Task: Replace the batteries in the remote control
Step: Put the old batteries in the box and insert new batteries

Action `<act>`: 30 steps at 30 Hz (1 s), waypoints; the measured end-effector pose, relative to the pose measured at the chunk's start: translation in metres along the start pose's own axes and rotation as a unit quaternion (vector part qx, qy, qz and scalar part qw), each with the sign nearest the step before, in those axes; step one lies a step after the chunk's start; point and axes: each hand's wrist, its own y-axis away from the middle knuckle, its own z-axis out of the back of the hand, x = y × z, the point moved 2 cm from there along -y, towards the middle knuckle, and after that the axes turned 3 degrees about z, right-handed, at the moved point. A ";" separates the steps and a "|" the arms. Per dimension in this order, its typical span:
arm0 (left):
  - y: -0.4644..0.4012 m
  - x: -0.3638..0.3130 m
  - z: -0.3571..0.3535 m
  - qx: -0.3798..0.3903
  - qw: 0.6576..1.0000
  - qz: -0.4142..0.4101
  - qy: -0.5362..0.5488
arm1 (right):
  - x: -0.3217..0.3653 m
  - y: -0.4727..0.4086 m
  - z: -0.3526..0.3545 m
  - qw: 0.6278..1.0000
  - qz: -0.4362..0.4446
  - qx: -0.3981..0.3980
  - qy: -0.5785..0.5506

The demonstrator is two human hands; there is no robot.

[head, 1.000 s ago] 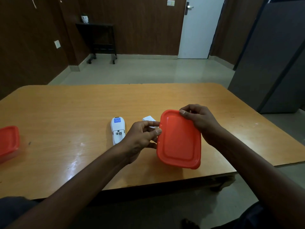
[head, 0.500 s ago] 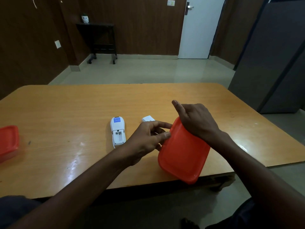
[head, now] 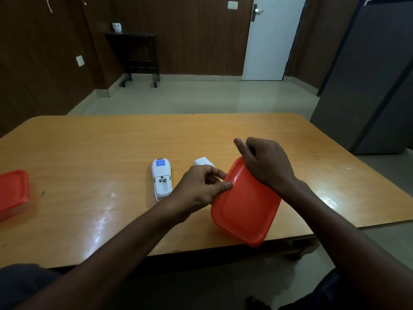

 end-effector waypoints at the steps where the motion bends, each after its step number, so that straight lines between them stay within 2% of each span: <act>1: 0.000 0.001 -0.002 -0.006 1.000 0.004 0.001 | 0.001 0.001 -0.001 1.000 0.013 -0.003 0.024; 4: -0.002 0.003 -0.003 -0.030 0.999 0.017 0.024 | 0.001 0.004 -0.001 0.997 0.038 -0.020 0.067; 6: -0.004 0.005 -0.001 -0.046 0.996 0.025 0.069 | -0.001 0.004 0.002 0.997 0.014 -0.031 0.072; 9: -0.006 0.005 0.003 -0.075 0.980 0.044 0.181 | -0.009 0.007 0.001 0.994 -0.089 -0.049 0.036; 12: -0.009 0.005 0.007 -0.107 0.956 0.067 0.264 | -0.008 0.013 -0.008 0.973 -0.214 -0.010 -0.087; 14: -0.011 0.005 0.010 -0.115 0.952 0.066 0.275 | -0.006 0.017 -0.017 0.949 -0.269 0.024 -0.164; 16: -0.010 0.005 0.011 -0.111 0.953 0.059 0.275 | -0.003 0.019 -0.021 0.937 -0.291 0.014 -0.194; 25: -0.008 0.005 0.015 -0.109 0.955 0.050 0.273 | 0.004 0.000 -0.017 0.934 -0.283 -0.057 -0.210; 27: -0.007 0.007 0.016 -0.108 0.954 0.053 0.275 | 0.004 0.006 -0.020 0.918 -0.308 -0.054 -0.242; 30: -0.007 0.010 0.011 -0.111 0.938 0.058 0.323 | 0.008 0.017 -0.029 0.873 -0.373 -0.034 -0.313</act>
